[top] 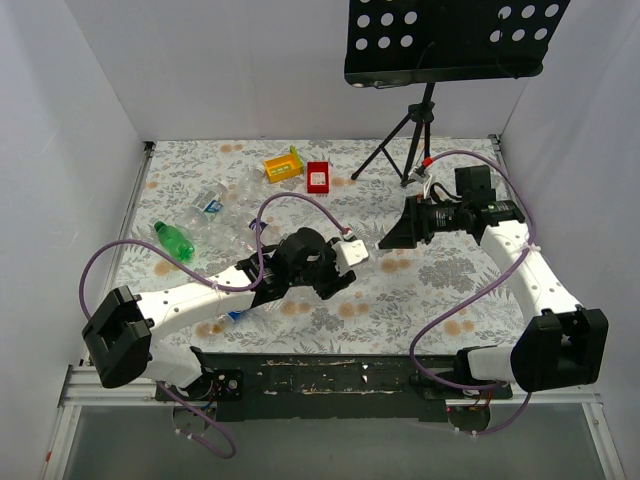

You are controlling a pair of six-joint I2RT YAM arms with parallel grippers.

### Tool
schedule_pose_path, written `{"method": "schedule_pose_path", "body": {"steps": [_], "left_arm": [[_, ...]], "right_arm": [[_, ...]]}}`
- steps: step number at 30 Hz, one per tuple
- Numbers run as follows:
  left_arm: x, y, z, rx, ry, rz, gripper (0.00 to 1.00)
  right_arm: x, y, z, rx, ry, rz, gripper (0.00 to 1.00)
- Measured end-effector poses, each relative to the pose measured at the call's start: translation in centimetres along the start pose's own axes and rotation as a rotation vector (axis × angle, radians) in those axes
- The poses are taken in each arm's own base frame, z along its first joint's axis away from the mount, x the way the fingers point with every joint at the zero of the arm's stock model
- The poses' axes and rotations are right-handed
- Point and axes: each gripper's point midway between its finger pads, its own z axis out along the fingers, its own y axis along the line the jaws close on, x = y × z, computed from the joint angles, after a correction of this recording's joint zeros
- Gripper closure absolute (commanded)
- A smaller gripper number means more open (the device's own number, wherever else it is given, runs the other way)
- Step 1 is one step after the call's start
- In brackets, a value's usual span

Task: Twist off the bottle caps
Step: Unscrew the bottle cap from the plastic bottle.

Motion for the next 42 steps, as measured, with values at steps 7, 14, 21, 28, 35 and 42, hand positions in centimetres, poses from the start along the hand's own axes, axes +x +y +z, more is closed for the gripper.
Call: {"method": "schedule_pose_path", "body": {"steps": [7,14,21,28,35,42], "left_arm": [[-0.2,0.3,0.0,-0.014,-0.008,0.002,0.98],[-0.3,0.4,0.0,-0.020,-0.008,0.002,0.98],[-0.3,0.2,-0.7,-0.030,-0.044,0.018,0.98],[0.7,-0.2,-2.4,-0.038,-0.057,0.027,0.99],[1.9,-0.7,-2.7,-0.025,-0.040,0.024,0.99],[1.9,-0.8,-3.8,-0.031,-0.066,0.026,0.99]], "right_arm": [[0.4,0.1,0.3,-0.011,0.011,0.024,0.75],[0.3,0.0,0.3,-0.012,0.008,-0.004,0.85],[0.4,0.8,0.0,-0.035,0.004,-0.068,0.85],[0.0,0.3,-1.1,-0.017,-0.017,-0.177,0.86],[0.1,-1.4,-2.1,0.054,-0.011,-0.277,0.86],[-0.2,-8.7,-6.3,0.431,-0.037,-0.300,0.84]]}}
